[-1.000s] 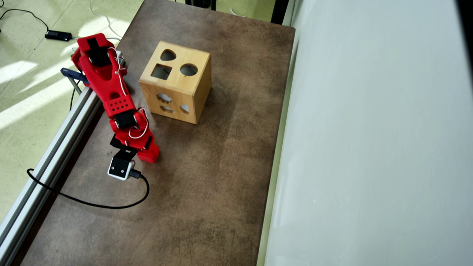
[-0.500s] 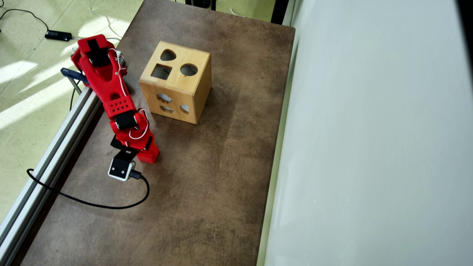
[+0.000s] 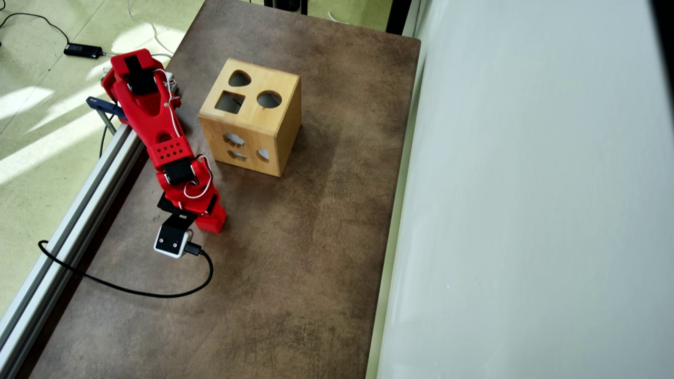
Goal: Pick and place the red cube on the square hole
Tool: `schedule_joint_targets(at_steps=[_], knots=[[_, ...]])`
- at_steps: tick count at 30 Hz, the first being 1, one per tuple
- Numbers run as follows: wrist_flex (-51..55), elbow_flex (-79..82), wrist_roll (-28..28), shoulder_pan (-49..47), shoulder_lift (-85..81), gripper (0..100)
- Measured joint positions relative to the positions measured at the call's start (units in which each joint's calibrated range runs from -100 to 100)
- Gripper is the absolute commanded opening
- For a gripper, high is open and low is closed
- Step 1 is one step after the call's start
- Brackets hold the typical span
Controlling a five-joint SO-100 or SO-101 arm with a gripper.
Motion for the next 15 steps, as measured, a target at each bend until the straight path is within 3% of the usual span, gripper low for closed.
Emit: schedule_joint_targets(at_steps=[15], knots=[[5.49, 0.00, 0.00, 0.00, -0.85, 2]])
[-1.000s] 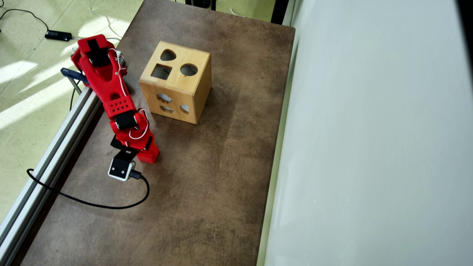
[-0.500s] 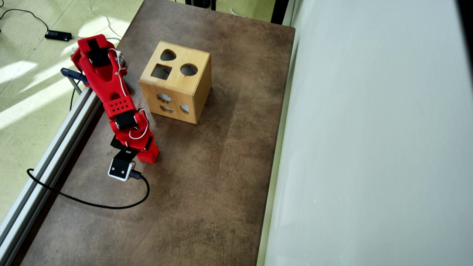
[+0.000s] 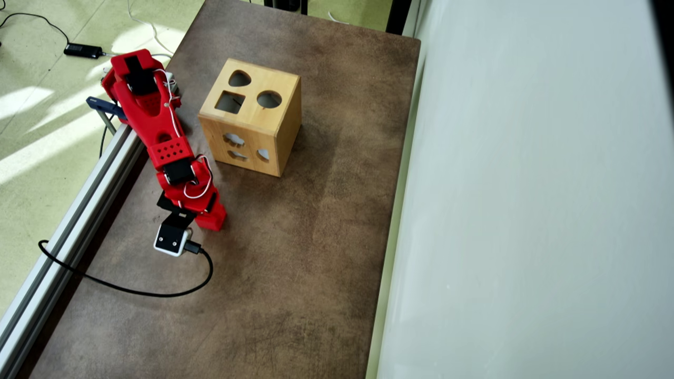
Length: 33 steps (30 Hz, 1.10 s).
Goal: Pick and place the red cube on the square hole
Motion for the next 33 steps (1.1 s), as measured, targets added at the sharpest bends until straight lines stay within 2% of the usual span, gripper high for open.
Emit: schedule_joint_targets(at_steps=[18, 33], knots=[[0.48, 0.09, 0.00, 0.07, -14.58, 2], [14.12, 0.09, 0.00, 0.14, -27.63, 2]])
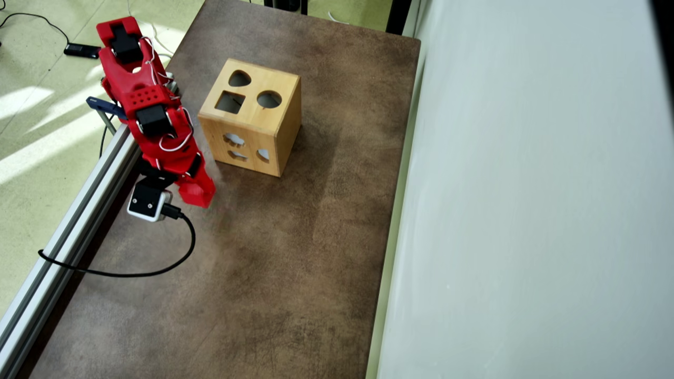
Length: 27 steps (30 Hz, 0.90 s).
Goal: Pick and place the red cube on the square hole
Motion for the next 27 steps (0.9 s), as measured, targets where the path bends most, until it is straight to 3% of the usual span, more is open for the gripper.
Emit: schedule_joint_targets(at_steps=[27], knots=[[10.57, 0.00, -0.10, 5.46, -12.37, 2]])
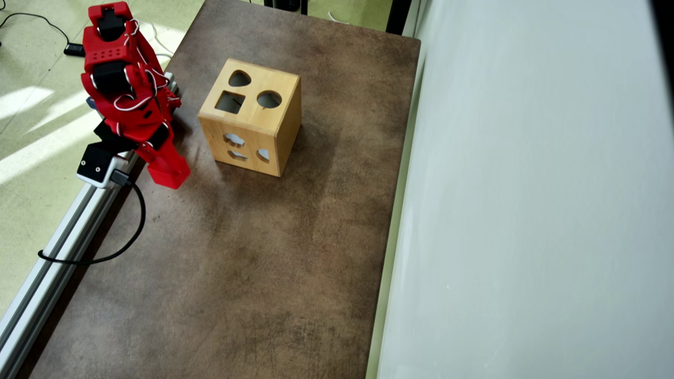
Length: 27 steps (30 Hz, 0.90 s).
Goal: Pick and place the red cube on the square hole
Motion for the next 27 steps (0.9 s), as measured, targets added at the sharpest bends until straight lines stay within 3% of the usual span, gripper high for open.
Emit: schedule_joint_targets(at_steps=[13, 27], knots=[[0.24, 0.00, -0.39, -0.50, -11.19, 2], [0.40, 0.00, -6.50, -13.94, -22.97, 2]])
